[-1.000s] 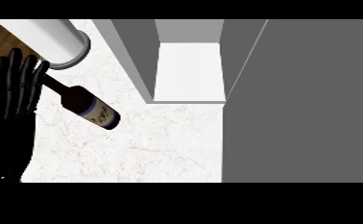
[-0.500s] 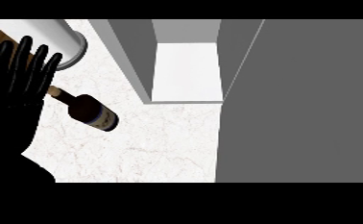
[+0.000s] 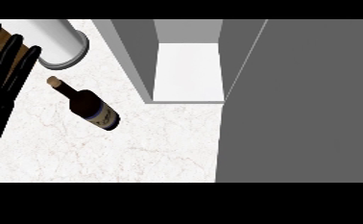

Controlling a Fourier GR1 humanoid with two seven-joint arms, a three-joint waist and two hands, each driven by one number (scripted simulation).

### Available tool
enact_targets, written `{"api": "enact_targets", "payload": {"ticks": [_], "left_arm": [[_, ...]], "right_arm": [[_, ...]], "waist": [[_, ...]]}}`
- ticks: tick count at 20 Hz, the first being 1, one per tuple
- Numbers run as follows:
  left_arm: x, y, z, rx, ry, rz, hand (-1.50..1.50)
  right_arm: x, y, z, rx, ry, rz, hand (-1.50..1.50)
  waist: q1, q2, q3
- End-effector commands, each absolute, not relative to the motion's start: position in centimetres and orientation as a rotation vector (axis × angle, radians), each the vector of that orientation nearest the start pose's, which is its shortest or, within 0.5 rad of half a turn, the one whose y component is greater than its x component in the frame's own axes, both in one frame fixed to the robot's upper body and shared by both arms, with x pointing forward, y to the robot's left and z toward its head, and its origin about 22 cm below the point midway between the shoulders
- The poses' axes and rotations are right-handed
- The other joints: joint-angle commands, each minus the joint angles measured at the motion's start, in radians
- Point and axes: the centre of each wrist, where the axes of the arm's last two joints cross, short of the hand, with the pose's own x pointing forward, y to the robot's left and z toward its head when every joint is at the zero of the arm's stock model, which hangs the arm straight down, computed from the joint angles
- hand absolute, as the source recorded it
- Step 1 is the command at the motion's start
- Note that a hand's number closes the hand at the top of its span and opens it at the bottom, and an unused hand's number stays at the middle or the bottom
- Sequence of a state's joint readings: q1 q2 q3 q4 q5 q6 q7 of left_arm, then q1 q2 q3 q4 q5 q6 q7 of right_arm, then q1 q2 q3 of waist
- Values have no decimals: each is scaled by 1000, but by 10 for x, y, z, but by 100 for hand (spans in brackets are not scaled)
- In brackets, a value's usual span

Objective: Pick up the wine, place it into the cabinet and close the cabinet

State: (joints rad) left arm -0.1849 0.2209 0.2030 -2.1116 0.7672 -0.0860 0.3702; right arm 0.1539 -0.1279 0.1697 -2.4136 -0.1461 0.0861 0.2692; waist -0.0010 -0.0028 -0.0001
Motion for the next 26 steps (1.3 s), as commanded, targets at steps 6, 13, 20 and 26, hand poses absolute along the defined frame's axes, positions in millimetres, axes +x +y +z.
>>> {"api": "enact_targets", "payload": {"ticks": [6,13,20,26], "left_arm": [[200,245,215,-640,-1914,42,-150],[206,248,229,-635,-1902,63,-150],[198,256,245,-565,-1895,147,-150],[208,277,228,-542,-1800,212,-150]], "right_arm": [[136,-217,188,256,-1964,242,-150],[146,-212,201,253,-1966,234,-150],[137,-222,193,251,-1965,230,-150],[129,-218,194,248,-1961,208,-150]], "waist": [[-2,1,0],[-1,2,0],[-4,1,1],[-3,1,0]]}}
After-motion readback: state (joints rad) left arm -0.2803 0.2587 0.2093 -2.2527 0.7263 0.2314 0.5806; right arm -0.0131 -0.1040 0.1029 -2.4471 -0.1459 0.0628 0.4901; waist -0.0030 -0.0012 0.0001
